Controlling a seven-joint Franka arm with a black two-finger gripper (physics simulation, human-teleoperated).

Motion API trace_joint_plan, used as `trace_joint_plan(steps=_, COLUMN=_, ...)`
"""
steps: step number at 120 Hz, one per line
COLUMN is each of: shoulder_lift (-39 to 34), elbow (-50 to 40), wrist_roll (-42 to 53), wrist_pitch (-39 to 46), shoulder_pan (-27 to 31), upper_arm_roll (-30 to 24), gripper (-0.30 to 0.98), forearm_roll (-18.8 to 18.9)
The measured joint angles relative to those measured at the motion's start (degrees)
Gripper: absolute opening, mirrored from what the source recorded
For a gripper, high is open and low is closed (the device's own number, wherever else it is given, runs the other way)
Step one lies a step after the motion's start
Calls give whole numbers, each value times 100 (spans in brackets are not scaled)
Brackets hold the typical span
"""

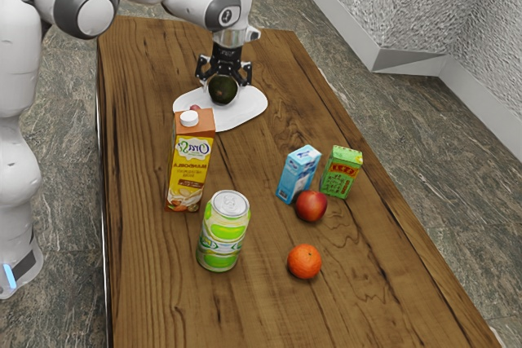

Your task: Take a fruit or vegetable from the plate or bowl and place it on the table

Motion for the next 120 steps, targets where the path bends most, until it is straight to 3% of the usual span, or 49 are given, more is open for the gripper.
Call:
trace_joint_plan(steps=6, shoulder_lift=16, elbow=1, wrist_roll=3, wrist_pitch=11, shoulder_pan=5, upper_arm_roll=0, gripper=67, forearm_roll=-19)
trace_joint_plan(steps=38, shoulder_lift=-13, elbow=19, wrist_roll=-43, wrist_pitch=32, shoulder_pan=-26, upper_arm_roll=2, gripper=25, forearm_roll=22)
trace_joint_plan(steps=61, shoulder_lift=-902, elbow=-22, wrist_roll=-119, wrist_pitch=13, shoulder_pan=-165, upper_arm_roll=-3, gripper=25, forearm_roll=143)
trace_joint_plan(steps=75, shoulder_lift=-1484, elbow=-222, wrist_roll=-148, wrist_pitch=-40, shoulder_pan=-121, upper_arm_roll=1, gripper=36, forearm_roll=237)
trace_joint_plan(steps=96, shoulder_lift=-1478, elbow=-228, wrist_roll=-89, wrist_pitch=-111, shoulder_pan=718, upper_arm_roll=315, gripper=29, forearm_roll=453)
trace_joint_plan(steps=120, shoulder_lift=-1288, elbow=-126, wrist_roll=52, wrist_pitch=-160, shoulder_pan=824, upper_arm_roll=582, gripper=22, forearm_roll=567)
